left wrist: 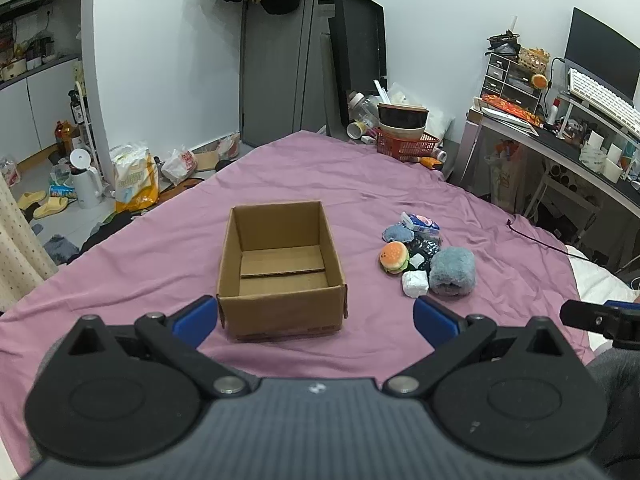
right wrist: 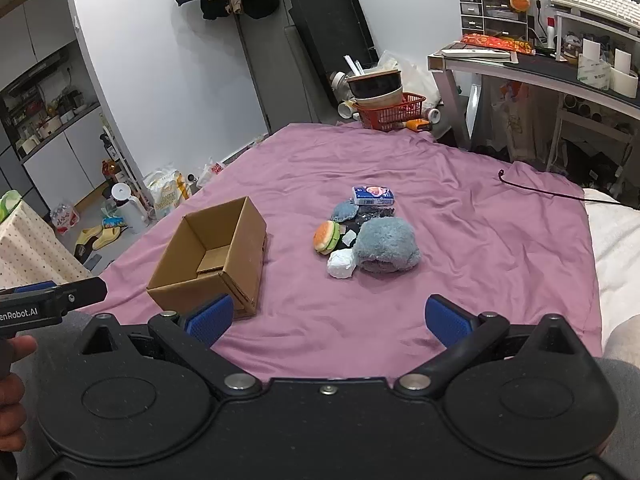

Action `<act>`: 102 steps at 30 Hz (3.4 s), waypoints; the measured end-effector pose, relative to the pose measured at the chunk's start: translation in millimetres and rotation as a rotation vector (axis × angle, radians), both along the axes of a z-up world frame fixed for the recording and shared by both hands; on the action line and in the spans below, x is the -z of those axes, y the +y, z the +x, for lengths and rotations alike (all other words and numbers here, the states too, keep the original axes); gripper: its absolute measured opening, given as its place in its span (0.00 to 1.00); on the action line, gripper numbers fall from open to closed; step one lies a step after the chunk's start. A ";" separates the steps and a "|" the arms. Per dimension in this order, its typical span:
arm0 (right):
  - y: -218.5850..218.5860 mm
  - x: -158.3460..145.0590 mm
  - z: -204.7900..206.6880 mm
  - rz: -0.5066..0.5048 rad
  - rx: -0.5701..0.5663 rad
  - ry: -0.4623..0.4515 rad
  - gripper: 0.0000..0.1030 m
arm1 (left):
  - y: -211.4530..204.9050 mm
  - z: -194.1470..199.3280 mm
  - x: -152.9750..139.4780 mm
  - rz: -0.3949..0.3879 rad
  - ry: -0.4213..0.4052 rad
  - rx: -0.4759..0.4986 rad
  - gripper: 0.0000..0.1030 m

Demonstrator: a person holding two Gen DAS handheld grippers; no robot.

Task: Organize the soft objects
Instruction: 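Move the left tool toward the pile of soft items, then lower the left tool onto the grey-blue fluffy plush and close it, then lift the grey-blue plush with the left tool toward the cardboard box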

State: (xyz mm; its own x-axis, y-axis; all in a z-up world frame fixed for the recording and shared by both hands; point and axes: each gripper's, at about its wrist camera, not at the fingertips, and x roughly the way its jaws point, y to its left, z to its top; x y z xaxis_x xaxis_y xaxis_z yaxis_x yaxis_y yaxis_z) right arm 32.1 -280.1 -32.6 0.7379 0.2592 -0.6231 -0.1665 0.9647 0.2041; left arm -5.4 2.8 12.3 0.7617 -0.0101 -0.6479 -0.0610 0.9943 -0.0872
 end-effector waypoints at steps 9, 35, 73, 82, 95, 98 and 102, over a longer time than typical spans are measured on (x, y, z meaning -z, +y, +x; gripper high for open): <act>-12.0 1.2 20.1 0.008 0.016 0.000 1.00 | -10.3 17.5 3.6 -0.016 -0.003 0.007 1.00; -78.6 48.8 129.0 0.232 0.212 0.148 0.87 | -79.1 123.6 33.2 -0.146 0.036 0.072 0.86; -97.6 170.7 252.0 0.487 0.322 0.319 0.40 | -136.7 307.2 135.2 -0.350 0.395 0.013 0.37; -106.1 182.6 236.2 0.560 0.326 0.413 0.39 | -148.7 303.7 157.1 -0.361 0.482 0.011 0.37; -114.9 183.9 218.3 0.676 0.329 0.468 0.31 | -155.4 279.8 176.5 -0.395 0.510 0.000 0.28; -112.5 184.4 219.4 0.684 0.326 0.471 0.33 | -152.8 276.0 184.2 -0.412 0.519 -0.026 0.28; -108.6 193.7 221.8 0.643 0.341 0.516 0.33 | -145.8 269.6 198.8 -0.451 0.530 -0.057 0.28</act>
State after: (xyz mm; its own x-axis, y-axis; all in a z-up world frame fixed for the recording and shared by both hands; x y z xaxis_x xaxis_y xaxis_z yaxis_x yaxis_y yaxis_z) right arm 253.9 -388.7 -226.3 0.5070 0.4905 -0.7088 0.3711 0.6180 0.6931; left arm 264.2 -143.0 -186.5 0.3513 -0.3344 -0.8745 -0.2607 0.8622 -0.4344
